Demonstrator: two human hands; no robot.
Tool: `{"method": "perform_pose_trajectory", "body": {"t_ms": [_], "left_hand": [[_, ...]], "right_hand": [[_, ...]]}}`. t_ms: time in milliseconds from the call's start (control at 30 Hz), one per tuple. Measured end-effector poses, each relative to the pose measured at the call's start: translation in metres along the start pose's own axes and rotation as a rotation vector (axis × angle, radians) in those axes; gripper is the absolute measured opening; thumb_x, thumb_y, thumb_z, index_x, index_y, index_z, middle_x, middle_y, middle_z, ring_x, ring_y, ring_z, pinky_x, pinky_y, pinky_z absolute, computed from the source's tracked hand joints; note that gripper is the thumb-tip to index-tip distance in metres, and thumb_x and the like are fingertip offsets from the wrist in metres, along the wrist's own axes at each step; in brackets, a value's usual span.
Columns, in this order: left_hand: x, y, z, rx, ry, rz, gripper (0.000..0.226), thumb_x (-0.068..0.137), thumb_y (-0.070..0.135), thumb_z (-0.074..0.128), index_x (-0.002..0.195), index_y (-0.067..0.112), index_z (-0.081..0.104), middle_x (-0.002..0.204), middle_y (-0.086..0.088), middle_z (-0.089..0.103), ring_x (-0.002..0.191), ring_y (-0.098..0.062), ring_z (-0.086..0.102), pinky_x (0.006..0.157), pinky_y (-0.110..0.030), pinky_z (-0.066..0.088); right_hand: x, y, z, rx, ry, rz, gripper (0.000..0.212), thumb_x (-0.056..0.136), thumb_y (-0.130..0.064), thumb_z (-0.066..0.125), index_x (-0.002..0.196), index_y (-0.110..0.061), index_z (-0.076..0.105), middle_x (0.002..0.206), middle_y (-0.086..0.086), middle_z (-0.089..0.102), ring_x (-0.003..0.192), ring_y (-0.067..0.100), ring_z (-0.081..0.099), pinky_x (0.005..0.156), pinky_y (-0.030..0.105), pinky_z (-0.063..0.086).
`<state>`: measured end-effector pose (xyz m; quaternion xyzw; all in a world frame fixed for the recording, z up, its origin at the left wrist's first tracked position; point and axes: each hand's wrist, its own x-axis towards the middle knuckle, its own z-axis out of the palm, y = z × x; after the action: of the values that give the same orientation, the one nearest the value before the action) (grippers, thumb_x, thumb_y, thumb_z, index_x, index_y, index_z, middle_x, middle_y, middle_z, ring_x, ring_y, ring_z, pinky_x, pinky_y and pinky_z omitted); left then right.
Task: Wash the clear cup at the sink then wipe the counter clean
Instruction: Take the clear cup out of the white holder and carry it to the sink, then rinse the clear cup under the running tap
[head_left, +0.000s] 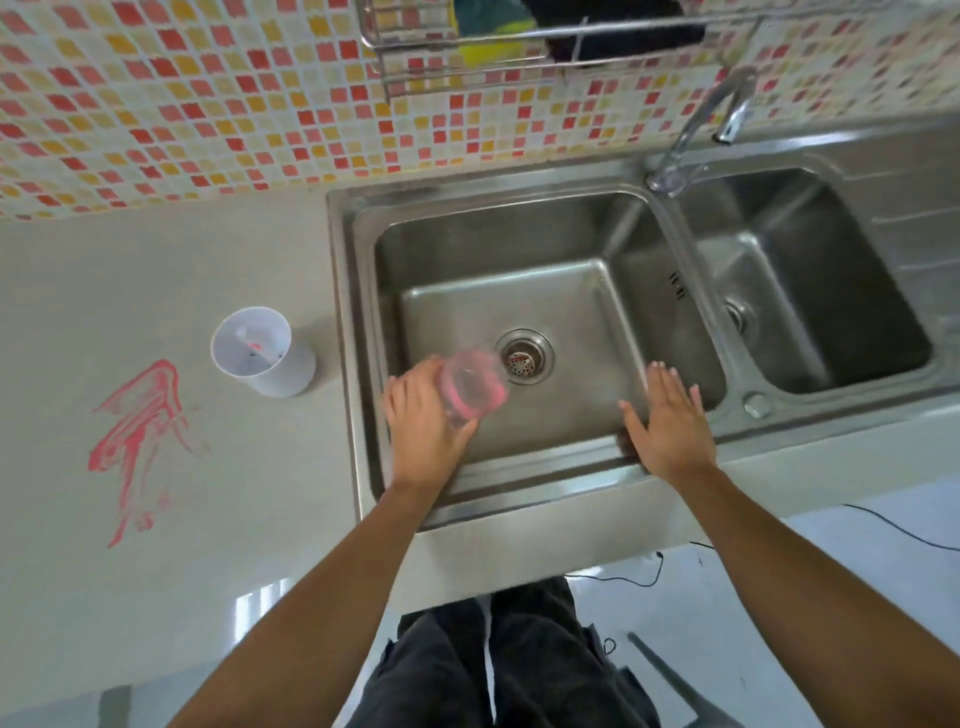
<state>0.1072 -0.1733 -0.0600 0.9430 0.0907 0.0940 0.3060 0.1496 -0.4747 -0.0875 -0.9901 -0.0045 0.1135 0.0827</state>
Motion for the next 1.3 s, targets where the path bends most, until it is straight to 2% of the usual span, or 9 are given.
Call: {"method": "perform_pose_trajectory", "body": {"t_ms": [67, 167, 467, 600, 733, 833, 1100, 1200, 1300], "left_hand": [[0.009, 0.002, 0.018, 0.19, 0.016, 0.098, 0.077, 0.061, 0.045, 0.085, 0.122, 0.014, 0.049, 0.115, -0.008, 0.061, 0.106, -0.028, 0.057, 0.101, -0.049, 0.041], [0.017, 0.005, 0.036, 0.414, 0.004, 0.173, 0.076, 0.06, 0.045, 0.083, 0.12, 0.013, 0.05, 0.114, -0.008, 0.06, 0.105, -0.028, 0.057, 0.103, -0.05, 0.037], [0.019, 0.024, 0.057, 0.688, -0.025, 0.296, 0.056, 0.068, 0.014, 0.071, 0.121, 0.013, 0.051, 0.117, -0.01, 0.056, 0.105, -0.027, 0.045, 0.101, -0.054, 0.035], [0.023, 0.03, 0.058, 0.791, -0.081, 0.353, 0.07, 0.062, -0.001, 0.068, 0.127, 0.011, 0.048, 0.128, -0.013, 0.052, 0.114, -0.031, 0.043, 0.104, -0.057, 0.032], [0.03, 0.039, 0.057, 0.904, -0.134, 0.431, 0.088, 0.051, 0.004, 0.077, 0.131, 0.011, 0.04, 0.131, -0.014, 0.049, 0.115, -0.031, 0.041, 0.103, -0.057, 0.036], [0.034, 0.044, 0.055, 0.955, -0.157, 0.471, 0.097, 0.044, 0.011, 0.085, 0.131, 0.011, 0.042, 0.13, -0.016, 0.049, 0.116, -0.033, 0.042, 0.102, -0.057, 0.038], [0.044, 0.045, 0.055, 1.004, -0.09, 0.487, 0.091, 0.048, 0.008, 0.084, 0.127, 0.013, 0.04, 0.129, -0.014, 0.041, 0.115, -0.031, 0.043, 0.101, -0.056, 0.04], [0.046, 0.052, 0.054, 0.95, -0.07, 0.408, 0.087, 0.05, 0.005, 0.081, 0.127, 0.012, 0.04, 0.128, -0.014, 0.039, 0.113, -0.032, 0.042, 0.101, -0.058, 0.037], [0.056, 0.072, 0.054, 0.79, 0.003, 0.212, 0.067, 0.065, 0.01, 0.076, 0.125, 0.011, 0.047, 0.124, -0.013, 0.049, 0.107, -0.032, 0.051, 0.103, -0.061, 0.033]], "right_hand": [[0.005, 0.008, 0.001, -0.009, -0.016, 0.006, 0.075, 0.096, -0.052, 0.03, 0.152, -0.008, 0.009, 0.16, 0.01, 0.014, 0.148, 0.02, 0.009, 0.121, 0.042, 0.004], [0.01, 0.008, 0.004, -0.035, -0.05, -0.006, 0.078, 0.094, -0.055, 0.027, 0.152, -0.006, 0.006, 0.16, 0.009, 0.012, 0.148, 0.019, 0.007, 0.121, 0.04, 0.002], [0.011, 0.01, 0.008, -0.143, -0.164, -0.016, 0.086, 0.092, -0.065, 0.014, 0.151, -0.006, -0.006, 0.161, 0.008, -0.002, 0.148, 0.019, -0.005, 0.119, 0.044, -0.007], [0.01, 0.01, 0.007, -0.142, -0.171, -0.026, 0.085, 0.092, -0.065, 0.014, 0.151, -0.006, -0.007, 0.161, 0.009, -0.003, 0.148, 0.02, -0.006, 0.119, 0.045, -0.008], [0.01, 0.011, 0.008, -0.136, -0.167, -0.032, 0.085, 0.093, -0.064, 0.014, 0.151, -0.006, -0.007, 0.161, 0.009, -0.004, 0.148, 0.02, -0.007, 0.119, 0.045, -0.007], [0.012, 0.011, 0.009, -0.14, -0.178, -0.039, 0.085, 0.092, -0.064, 0.013, 0.151, -0.006, -0.008, 0.161, 0.009, -0.006, 0.148, 0.021, -0.009, 0.118, 0.046, -0.008], [0.012, 0.013, 0.01, -0.133, -0.187, -0.043, 0.085, 0.092, -0.064, 0.013, 0.151, -0.006, -0.008, 0.161, 0.008, -0.006, 0.147, 0.021, -0.012, 0.118, 0.046, -0.008], [0.009, 0.014, 0.008, -0.056, -0.171, -0.042, 0.086, 0.092, -0.066, 0.014, 0.151, -0.007, -0.006, 0.161, 0.007, -0.003, 0.148, 0.021, -0.007, 0.119, 0.044, -0.004], [0.008, 0.014, -0.002, 0.166, -0.113, -0.018, 0.086, 0.092, -0.066, 0.027, 0.153, -0.009, 0.007, 0.161, 0.005, 0.009, 0.148, 0.02, 0.008, 0.119, 0.039, 0.008]]}}
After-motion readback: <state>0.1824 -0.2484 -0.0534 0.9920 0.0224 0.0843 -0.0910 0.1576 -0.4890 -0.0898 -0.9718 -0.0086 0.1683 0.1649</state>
